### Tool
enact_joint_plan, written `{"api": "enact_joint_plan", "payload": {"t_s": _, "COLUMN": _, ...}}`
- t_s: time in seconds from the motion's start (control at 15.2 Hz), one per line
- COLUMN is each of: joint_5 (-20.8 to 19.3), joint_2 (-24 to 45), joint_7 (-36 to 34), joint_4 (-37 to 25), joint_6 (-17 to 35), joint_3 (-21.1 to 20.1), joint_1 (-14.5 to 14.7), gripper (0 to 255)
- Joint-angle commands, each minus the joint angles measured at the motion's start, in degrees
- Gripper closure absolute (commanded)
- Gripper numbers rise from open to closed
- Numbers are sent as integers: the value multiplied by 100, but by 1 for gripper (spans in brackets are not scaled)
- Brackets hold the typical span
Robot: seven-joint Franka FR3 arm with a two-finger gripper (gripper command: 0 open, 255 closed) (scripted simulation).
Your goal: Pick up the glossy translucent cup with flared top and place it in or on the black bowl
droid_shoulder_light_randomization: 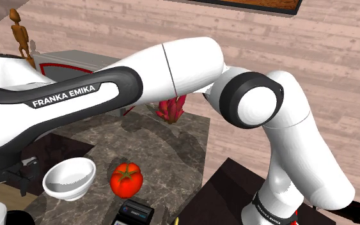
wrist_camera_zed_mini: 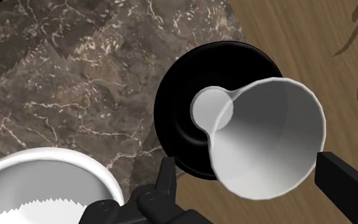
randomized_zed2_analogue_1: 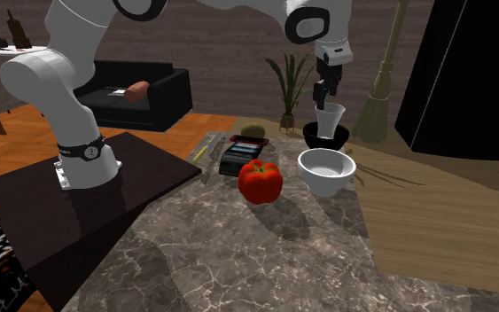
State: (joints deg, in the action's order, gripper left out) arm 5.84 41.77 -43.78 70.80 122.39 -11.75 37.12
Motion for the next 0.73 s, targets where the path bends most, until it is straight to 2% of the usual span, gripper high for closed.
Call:
{"api": "enact_joint_plan", "payload": {"t_s": 0.0, "joint_5": 15, "joint_2": -157, "joint_7": 6, "joint_4": -32, "joint_6": -190, "joint_3": -7, "joint_1": -45, "gripper": 0}}
{"api": "enact_joint_plan", "payload": {"t_s": 0.13, "joint_5": 34, "joint_2": -333, "joint_7": 13, "joint_4": -72, "joint_6": -412, "joint_3": -14, "joint_1": -97, "gripper": 0}}
{"api": "enact_joint_plan", "payload": {"t_s": 0.66, "joint_5": 34, "joint_2": -333, "joint_7": 13, "joint_4": -72, "joint_6": -412, "joint_3": -14, "joint_1": -97, "gripper": 0}}
